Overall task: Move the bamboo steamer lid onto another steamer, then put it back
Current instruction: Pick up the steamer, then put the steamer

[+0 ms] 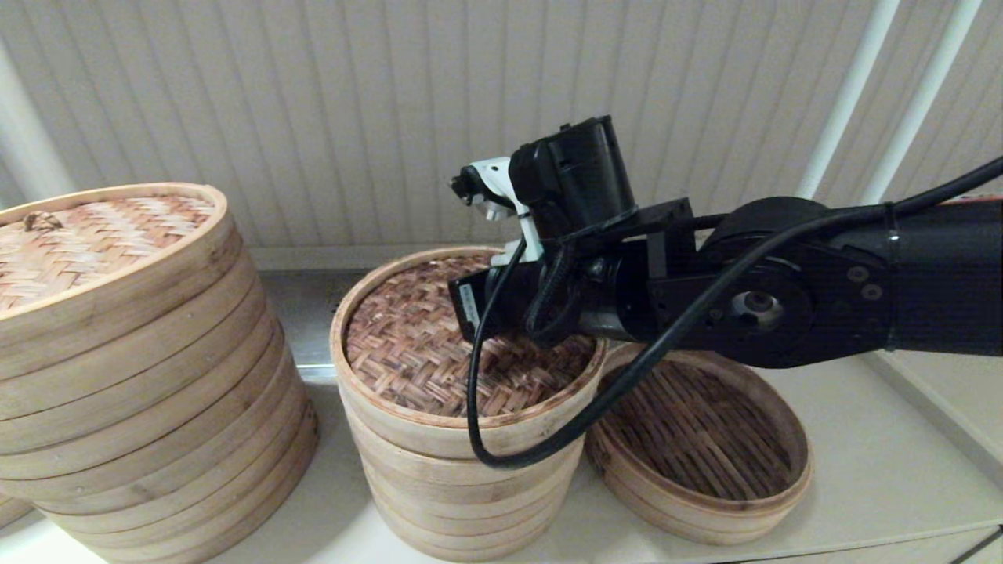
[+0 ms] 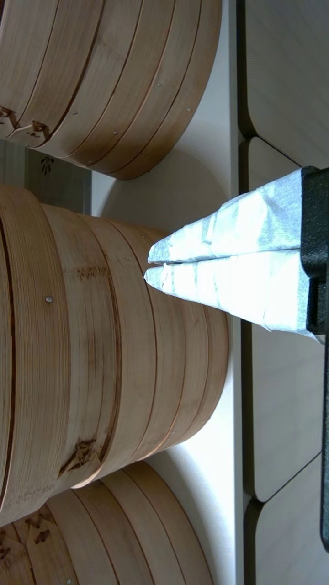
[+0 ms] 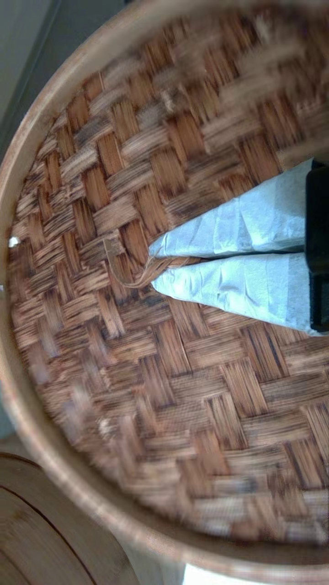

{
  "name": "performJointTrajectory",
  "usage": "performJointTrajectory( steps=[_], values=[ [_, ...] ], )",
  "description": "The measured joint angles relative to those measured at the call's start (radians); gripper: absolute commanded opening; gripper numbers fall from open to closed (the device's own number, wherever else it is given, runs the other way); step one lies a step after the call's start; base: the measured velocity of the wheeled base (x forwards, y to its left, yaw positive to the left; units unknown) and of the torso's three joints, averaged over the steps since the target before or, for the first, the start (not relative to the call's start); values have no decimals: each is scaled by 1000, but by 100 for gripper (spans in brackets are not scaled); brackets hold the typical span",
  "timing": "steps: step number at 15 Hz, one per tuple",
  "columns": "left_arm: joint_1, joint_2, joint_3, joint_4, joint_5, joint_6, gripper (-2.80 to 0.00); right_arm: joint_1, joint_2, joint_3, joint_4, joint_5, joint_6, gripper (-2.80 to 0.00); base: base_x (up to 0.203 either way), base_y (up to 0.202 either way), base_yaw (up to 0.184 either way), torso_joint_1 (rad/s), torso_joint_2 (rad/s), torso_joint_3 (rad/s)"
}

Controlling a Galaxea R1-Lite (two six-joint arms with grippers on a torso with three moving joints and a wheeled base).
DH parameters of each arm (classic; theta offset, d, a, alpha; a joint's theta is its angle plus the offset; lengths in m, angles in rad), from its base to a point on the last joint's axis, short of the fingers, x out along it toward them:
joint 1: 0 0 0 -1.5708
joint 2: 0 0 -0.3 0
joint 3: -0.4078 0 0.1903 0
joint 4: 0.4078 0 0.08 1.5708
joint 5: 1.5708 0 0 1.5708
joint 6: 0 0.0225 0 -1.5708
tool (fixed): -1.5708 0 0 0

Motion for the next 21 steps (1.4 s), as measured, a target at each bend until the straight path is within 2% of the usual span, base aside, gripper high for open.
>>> performJointTrajectory(
  steps=[7,12,17,21],
  values=[
    [0,0,0,0,0,0,-280,-5,-27,-15,-2,-7,-9,-280,0,0,0,0,0,0],
    [0,0,0,0,0,0,-280,-18,-88,-1,0,-45,-21,-280,0,0,0,0,0,0],
    [0,0,0,0,0,0,-280,-96,-191,100,0,-47,-17,-280,0,0,0,0,0,0],
    [0,0,0,0,0,0,-280,-200,-300,217,-1,-43,-18,-280,0,0,0,0,0,0]
  ],
)
